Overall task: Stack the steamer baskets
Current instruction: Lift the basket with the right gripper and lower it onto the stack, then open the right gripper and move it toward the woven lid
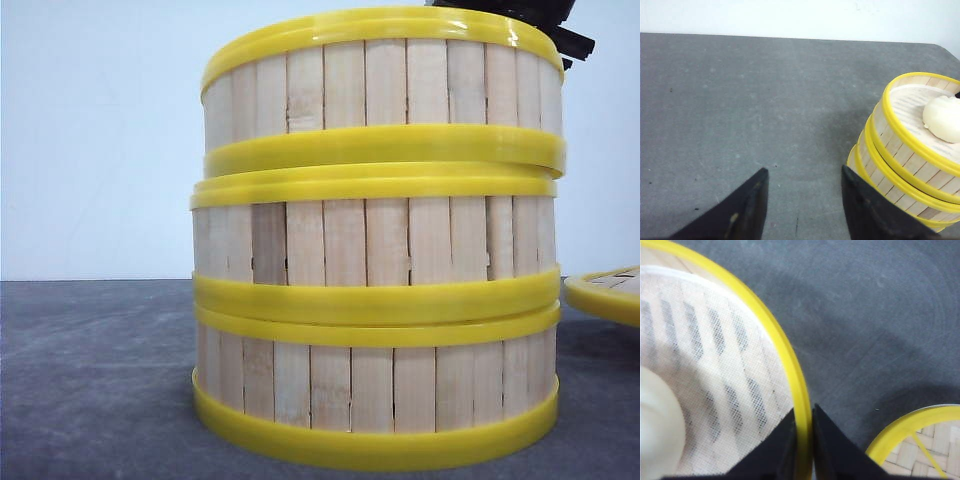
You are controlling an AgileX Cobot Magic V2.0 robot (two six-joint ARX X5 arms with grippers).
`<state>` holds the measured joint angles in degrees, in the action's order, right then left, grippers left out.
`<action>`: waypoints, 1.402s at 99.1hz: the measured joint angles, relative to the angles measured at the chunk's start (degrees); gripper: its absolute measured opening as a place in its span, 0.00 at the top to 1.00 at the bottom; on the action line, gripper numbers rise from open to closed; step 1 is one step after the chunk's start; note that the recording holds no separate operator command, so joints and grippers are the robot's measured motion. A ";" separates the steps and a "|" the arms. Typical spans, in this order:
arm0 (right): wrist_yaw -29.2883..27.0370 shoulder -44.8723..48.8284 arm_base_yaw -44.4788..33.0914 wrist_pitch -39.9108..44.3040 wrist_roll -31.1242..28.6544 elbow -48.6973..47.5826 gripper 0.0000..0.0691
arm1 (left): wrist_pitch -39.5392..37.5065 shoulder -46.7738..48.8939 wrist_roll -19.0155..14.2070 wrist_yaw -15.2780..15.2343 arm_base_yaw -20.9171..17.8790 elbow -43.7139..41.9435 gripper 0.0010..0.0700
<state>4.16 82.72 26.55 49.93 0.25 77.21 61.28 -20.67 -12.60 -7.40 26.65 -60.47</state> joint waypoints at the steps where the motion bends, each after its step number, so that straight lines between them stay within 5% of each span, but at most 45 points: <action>1: 0.00 0.00 0.00 0.02 0.00 0.00 0.97 | -0.02 0.00 0.00 0.00 0.00 0.00 0.62; 139: 1.25 0.00 0.44 0.26 0.44 0.00 0.94 | -0.20 0.00 0.15 0.00 0.00 0.48 0.62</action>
<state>5.41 82.72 26.98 50.19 0.69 77.21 61.08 -20.67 -12.45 -7.40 26.65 -59.99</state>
